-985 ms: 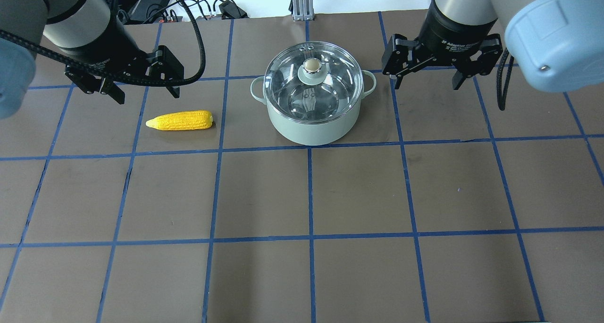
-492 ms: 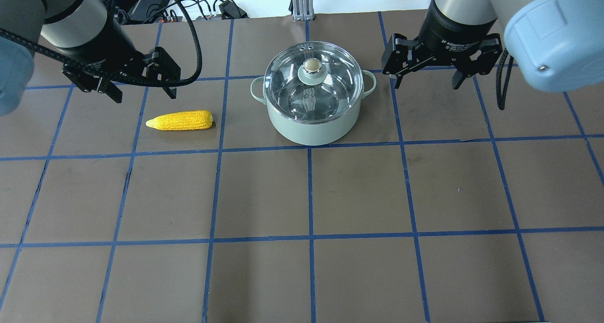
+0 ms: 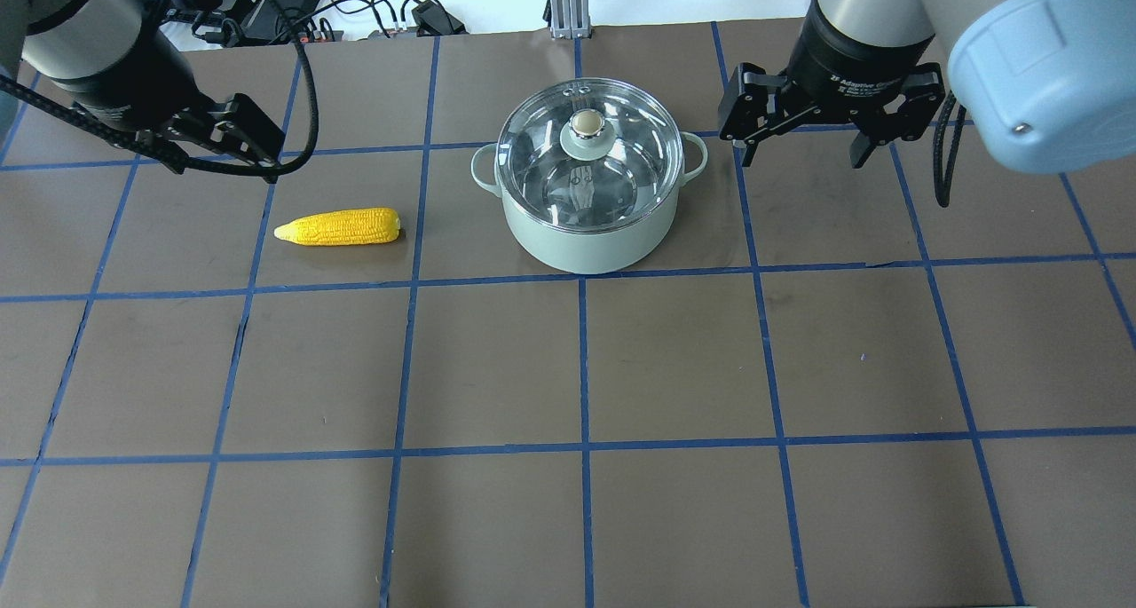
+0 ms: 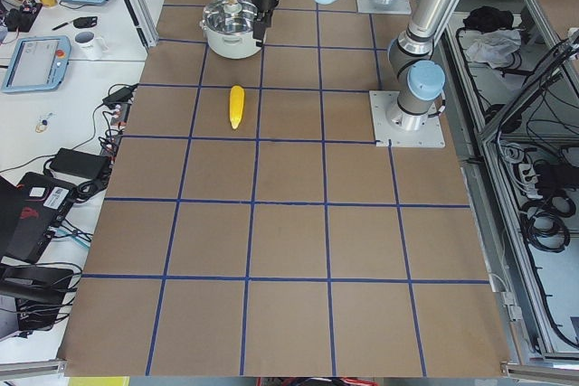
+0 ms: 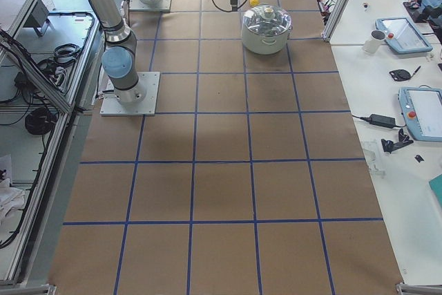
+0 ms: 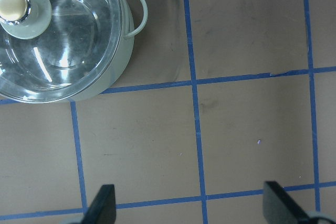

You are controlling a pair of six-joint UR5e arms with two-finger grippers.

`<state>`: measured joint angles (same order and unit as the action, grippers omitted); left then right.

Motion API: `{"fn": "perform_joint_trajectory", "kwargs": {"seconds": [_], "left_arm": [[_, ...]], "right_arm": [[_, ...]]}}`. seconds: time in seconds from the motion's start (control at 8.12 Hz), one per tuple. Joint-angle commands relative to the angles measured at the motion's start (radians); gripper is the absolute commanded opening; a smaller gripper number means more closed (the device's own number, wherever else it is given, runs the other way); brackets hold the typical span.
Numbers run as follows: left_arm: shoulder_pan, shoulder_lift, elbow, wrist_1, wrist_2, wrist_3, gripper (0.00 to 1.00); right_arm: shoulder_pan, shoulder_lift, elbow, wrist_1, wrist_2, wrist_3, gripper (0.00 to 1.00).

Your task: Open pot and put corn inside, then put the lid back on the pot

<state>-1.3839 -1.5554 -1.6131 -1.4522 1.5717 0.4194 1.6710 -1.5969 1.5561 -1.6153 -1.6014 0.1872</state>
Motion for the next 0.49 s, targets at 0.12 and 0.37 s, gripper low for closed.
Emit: {"fn": "perform_joint_trajectory", "kwargs": {"seconds": [0.12, 0.37], "left_arm": [[0.049, -0.107, -0.008, 0.136, -0.059, 0.477, 1.00], [0.049, -0.179, -0.010, 0.174, -0.105, 0.750, 1.00]], "right_arm": [[-0.001, 0.000, -0.001, 0.000, -0.002, 0.000, 1.00], [-0.001, 0.000, -0.001, 0.000, -0.005, 0.000, 1.00]]}}
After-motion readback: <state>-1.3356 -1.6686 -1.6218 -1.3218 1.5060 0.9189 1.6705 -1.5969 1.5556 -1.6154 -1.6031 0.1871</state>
